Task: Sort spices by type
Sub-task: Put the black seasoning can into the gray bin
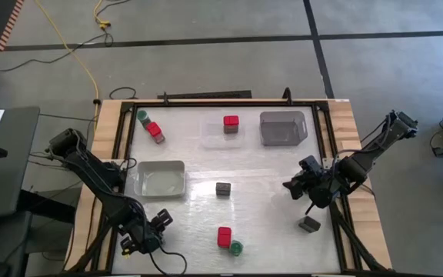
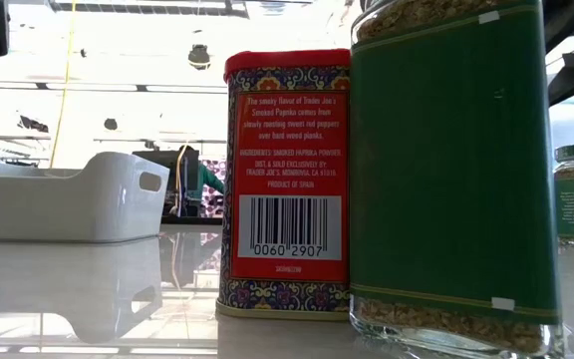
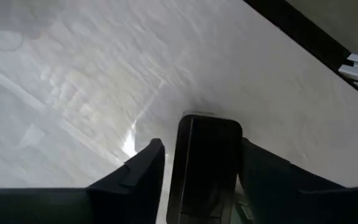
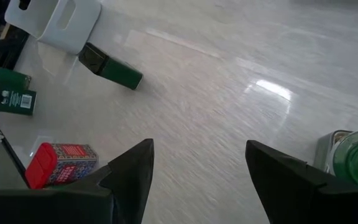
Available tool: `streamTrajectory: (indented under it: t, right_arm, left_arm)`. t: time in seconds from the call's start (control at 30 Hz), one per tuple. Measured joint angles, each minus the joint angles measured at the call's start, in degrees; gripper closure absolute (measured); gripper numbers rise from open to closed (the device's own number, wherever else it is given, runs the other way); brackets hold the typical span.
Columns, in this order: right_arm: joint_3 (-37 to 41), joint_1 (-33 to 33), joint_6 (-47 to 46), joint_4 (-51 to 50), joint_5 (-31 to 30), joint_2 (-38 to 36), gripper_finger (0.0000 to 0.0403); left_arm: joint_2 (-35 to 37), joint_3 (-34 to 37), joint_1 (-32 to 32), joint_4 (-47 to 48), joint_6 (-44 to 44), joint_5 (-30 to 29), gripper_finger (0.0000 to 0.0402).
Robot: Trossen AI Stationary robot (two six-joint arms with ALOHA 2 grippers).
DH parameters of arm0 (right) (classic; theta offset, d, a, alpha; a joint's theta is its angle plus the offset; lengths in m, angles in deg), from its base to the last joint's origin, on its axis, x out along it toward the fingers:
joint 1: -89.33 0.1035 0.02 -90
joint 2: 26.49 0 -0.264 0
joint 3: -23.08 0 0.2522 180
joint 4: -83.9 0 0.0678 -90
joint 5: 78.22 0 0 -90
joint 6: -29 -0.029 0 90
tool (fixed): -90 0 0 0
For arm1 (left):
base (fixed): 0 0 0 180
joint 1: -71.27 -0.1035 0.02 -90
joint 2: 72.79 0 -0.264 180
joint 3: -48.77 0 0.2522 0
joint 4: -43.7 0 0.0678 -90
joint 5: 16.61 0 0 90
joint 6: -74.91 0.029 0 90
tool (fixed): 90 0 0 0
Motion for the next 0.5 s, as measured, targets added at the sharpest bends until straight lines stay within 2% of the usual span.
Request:
streamTrajectory:
  t: [0.2,0.5]
  right_arm:
    - [0.00,0.01,0.13,-0.12,0.00,0.00,0.0123]
    - [0.00,0.01,0.86,-0.08,-0.02,0.00,0.0123]
  left_arm:
    - [0.00,0.00,0.00,0.11,-0.08,0.00,0.0255]
    - [0.00,-0.02,-0.02,0.44,-1.83,-0.02,0.0260]
